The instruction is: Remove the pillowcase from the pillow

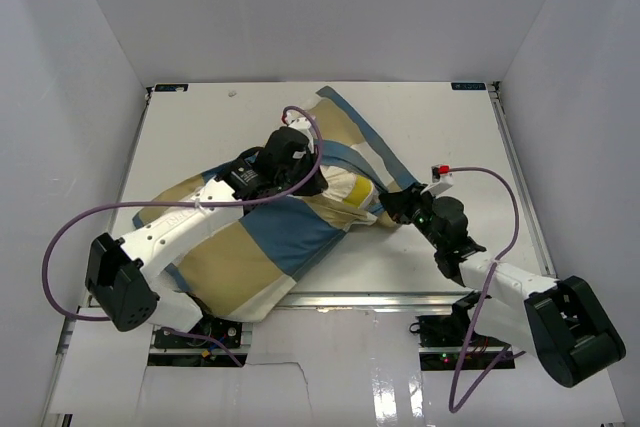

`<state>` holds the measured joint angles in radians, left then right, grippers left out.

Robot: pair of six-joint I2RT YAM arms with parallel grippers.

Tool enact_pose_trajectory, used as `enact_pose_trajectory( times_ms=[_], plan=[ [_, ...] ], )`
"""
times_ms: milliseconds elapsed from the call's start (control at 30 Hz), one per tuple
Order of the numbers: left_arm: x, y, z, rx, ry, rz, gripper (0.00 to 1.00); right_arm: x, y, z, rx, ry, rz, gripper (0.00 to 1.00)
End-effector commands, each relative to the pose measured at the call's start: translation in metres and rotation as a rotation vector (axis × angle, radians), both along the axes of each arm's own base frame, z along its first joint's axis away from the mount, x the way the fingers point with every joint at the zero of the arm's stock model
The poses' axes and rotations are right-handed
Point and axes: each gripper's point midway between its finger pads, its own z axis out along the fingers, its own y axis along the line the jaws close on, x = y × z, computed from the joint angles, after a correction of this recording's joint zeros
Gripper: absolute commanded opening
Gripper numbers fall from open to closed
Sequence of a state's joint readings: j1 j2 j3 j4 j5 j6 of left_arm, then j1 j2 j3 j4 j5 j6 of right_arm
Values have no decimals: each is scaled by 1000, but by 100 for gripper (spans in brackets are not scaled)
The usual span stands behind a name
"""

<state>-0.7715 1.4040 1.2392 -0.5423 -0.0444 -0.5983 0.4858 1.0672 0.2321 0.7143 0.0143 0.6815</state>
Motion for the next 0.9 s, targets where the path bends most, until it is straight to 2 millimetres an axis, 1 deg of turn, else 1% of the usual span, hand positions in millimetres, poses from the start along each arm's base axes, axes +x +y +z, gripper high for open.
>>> enact_pose_trajectory(
  times_ms=[0, 100, 133, 167, 200, 233, 267, 300, 333, 367, 400, 433, 500, 533, 600, 633, 667, 700, 733, 767, 800, 833, 867],
  plan=[
    [-1, 32, 80, -72, -160, 47, 0, 10, -59, -55, -175, 129, -181, 9],
    [-6, 27, 83, -89, -153, 15, 0, 12, -52, -50, -152, 99, -142, 8],
    [-6, 23, 85, -105, -163, -5, 0, 12, -46, -48, -144, 93, -111, 8],
    [-8, 17, 87, -126, -170, -39, 0, 12, -44, -51, -146, 99, -99, 8],
    [-24, 4, 84, -178, -142, -147, 0, 13, -34, -45, -130, 81, -47, 8],
    [-26, -7, 93, -232, -175, -200, 0, 12, -30, -44, -121, 83, -25, 8],
    [-32, -14, 94, -263, -171, -249, 0, 12, -26, -48, -117, 94, -8, 8],
    [-44, -26, 95, -316, -160, -340, 0, 12, -20, -43, -92, 83, 21, 8],
    [-50, -32, 96, -346, -156, -388, 0, 11, -17, -49, -89, 101, 34, 8],
    [-57, -37, 96, -374, -151, -438, 0, 11, -14, -49, -80, 100, 46, 8],
    [-64, -41, 95, -398, -142, -484, 0, 12, -9, -45, -59, 81, 70, 8],
    [-76, -48, 93, -439, -124, -570, 0, 17, -5, -49, -58, 100, 82, 8],
    [-86, -54, 92, -484, -106, -636, 0, 27, 1, -49, -59, 116, 95, 8],
    [-93, -57, 80, -488, -62, -676, 0, 38, 5, -48, -52, 129, 88, 8],
    [-98, -60, 66, -471, -33, -696, 0, 48, 8, -43, -31, 135, 79, 8],
    [-100, -61, 55, -452, -7, -702, 0, 52, 10, -47, -26, 158, 79, 8],
    [-98, -61, 44, -423, 3, -686, 0, 62, 14, -36, -14, 149, 84, 10],
    [-98, -58, 33, -380, 13, -678, 0, 63, 16, -36, -15, 164, 97, 18],
    [-95, -56, 24, -350, 17, -660, 0, 61, 19, -38, -24, 190, 117, 25],
    [-87, -52, 14, -310, 10, -607, 0, 59, 20, -37, -37, 181, 139, 31],
    [-84, -48, 6, -282, 17, -580, 0, 50, 23, -35, -37, 175, 182, 41],
    [-82, -46, 0, -262, 13, -566, 0, 43, 24, -25, -37, 143, 207, 46],
    [-78, -41, -9, -233, 8, -532, 0, 29, 19, -38, -67, 174, 222, 49]
  ],
)
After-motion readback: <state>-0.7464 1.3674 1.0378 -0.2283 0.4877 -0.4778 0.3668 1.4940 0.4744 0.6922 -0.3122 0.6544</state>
